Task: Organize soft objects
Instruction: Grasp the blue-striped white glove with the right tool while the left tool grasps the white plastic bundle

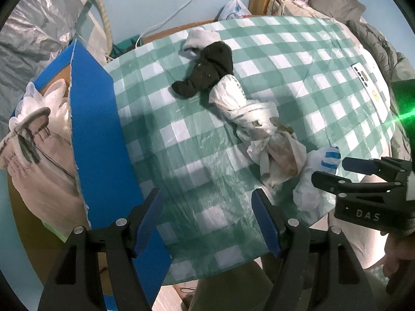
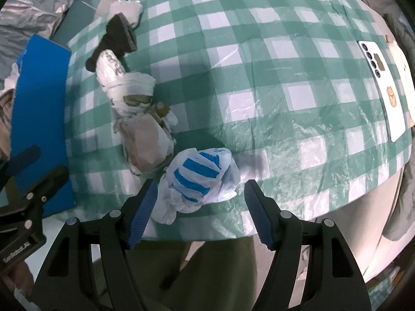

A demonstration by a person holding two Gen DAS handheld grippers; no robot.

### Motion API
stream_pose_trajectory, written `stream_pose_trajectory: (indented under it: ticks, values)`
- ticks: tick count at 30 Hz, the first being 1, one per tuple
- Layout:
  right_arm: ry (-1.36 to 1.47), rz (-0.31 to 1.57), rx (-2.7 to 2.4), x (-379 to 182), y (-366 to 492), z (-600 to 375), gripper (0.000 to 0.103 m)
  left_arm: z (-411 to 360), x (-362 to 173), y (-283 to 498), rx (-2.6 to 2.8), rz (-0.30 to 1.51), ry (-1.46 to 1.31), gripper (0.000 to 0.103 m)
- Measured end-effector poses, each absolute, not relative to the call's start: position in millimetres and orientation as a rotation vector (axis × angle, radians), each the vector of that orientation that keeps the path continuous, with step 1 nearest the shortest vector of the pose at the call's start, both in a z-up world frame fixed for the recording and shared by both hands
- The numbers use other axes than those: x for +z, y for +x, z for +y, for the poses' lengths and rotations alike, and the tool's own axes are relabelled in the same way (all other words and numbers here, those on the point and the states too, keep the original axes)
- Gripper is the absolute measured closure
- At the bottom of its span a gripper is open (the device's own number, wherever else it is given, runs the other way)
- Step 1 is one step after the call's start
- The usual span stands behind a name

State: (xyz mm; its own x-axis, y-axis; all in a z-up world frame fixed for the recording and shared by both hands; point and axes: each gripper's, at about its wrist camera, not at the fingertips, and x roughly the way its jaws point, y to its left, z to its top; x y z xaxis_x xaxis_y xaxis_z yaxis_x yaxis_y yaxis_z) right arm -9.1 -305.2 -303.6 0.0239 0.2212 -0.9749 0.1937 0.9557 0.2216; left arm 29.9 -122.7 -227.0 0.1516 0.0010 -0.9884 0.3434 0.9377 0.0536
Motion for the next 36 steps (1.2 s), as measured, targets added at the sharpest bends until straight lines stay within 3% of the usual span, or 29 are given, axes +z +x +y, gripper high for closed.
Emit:
stream_pose_trajectory:
  ticks: [13, 15, 16, 20, 36]
  values:
    - [0.261, 1.575, 0.010, -330.9, -8.4, -303.6, 0.034, -128.2, -228.5, 32.3, -0.254, 1.408, 0.309, 0.031]
    - [0.248, 1.569, 0.022, -329.6, -7.1, -303.4, 0.040, -129.4, -229.2, 33.6, -0.253, 1.409, 0.310, 0.031]
    - [0.243, 1.566, 0.034, -329.0, -5.1, -302.4, 0.049, -130.0, -229.7, 34.3, -0.251, 1.410, 0.309, 0.030]
    - [0.207, 1.551, 0.069, -321.8, 7.5, -298.6, 0.054, -131.3, -230.2, 38.7, -0.245, 1.415, 0.289, 0.029]
    - [0.092, 1.503, 0.149, -299.7, 49.8, -335.7, 0.055, -148.7, -235.0, 62.2, -0.195, 1.433, 0.163, 0.024]
